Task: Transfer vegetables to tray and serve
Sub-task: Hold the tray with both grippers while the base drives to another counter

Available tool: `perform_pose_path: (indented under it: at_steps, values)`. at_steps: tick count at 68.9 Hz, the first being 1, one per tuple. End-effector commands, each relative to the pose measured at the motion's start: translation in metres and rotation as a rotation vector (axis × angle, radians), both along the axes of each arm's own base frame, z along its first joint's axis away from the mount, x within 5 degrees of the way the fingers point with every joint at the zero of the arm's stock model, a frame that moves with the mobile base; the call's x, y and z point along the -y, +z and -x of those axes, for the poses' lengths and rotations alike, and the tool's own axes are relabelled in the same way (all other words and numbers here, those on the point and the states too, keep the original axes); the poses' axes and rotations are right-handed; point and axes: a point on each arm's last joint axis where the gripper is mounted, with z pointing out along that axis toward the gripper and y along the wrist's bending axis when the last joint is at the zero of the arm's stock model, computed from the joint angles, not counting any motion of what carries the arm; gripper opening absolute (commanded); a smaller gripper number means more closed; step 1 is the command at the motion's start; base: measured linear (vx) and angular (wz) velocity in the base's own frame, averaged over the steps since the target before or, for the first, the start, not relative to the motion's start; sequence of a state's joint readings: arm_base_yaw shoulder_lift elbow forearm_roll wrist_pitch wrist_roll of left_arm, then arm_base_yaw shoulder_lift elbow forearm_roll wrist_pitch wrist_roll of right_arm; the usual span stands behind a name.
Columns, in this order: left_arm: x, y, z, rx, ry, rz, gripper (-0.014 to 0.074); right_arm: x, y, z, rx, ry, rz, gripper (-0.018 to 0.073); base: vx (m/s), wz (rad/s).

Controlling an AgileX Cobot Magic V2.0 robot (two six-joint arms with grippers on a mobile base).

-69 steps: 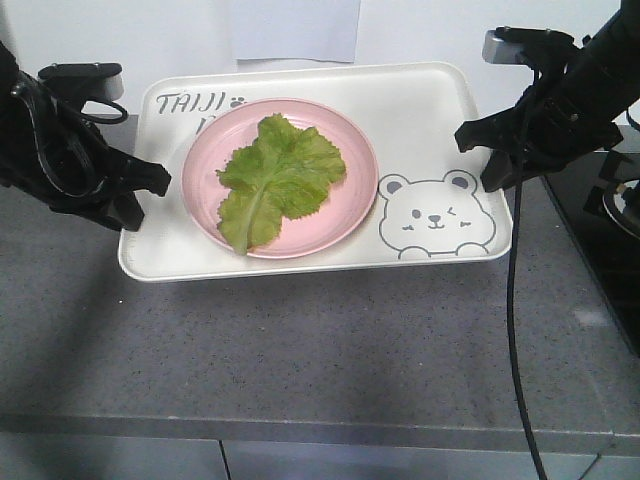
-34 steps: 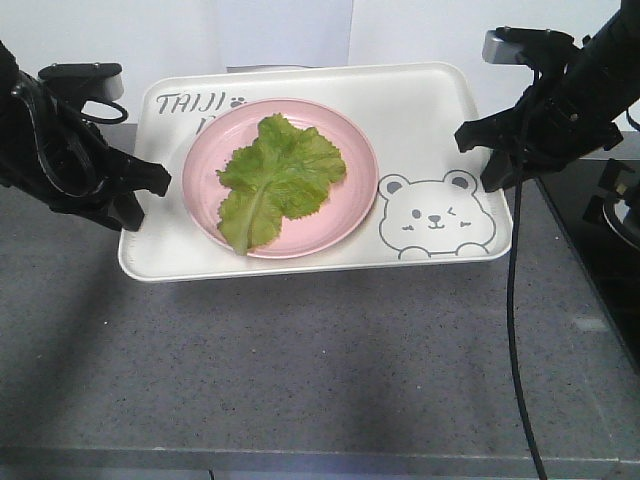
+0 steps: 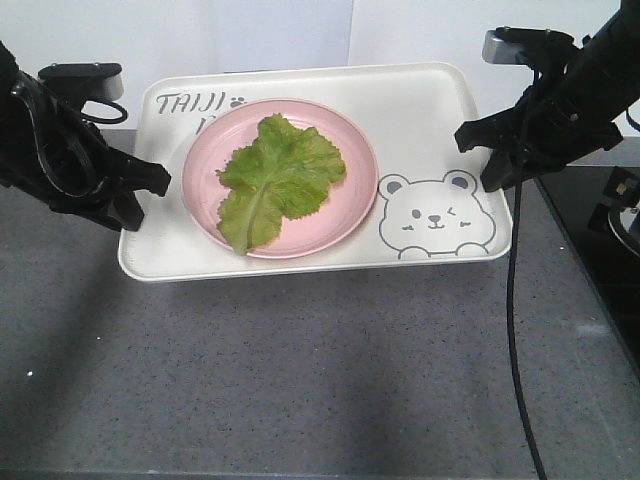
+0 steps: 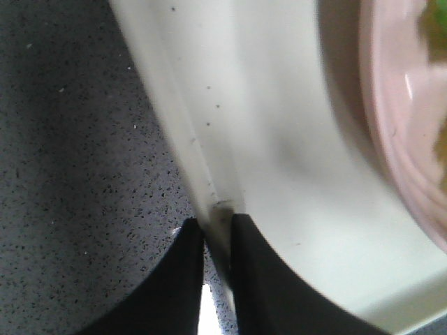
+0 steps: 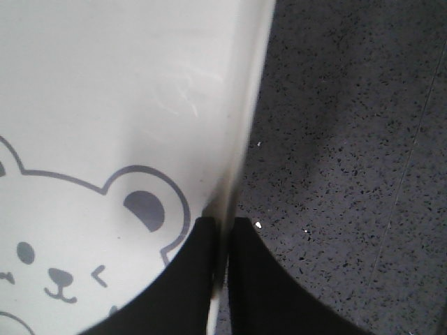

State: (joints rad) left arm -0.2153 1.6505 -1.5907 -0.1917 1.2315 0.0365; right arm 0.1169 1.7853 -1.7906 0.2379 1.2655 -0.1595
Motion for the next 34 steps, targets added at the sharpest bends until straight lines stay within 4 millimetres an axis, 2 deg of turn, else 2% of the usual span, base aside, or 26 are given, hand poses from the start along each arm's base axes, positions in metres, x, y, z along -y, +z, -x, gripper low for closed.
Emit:
perform_pose_path:
  at_steps: [1, 34]
  values:
    - [0.0121, 0.0299, 0.0105, 0.114, -0.039, 0.112, -0.0006, -0.0093, 0.0297, 0.0160, 0.062, 0.045, -0.085, -0.0005, 0.04, -0.01]
    - [0.0121, 0.0299, 0.0105, 0.114, -0.039, 0.112, -0.0006, -0.0093, 0.0297, 0.0160, 0.062, 0.045, -0.085, -0.0005, 0.04, 0.00]
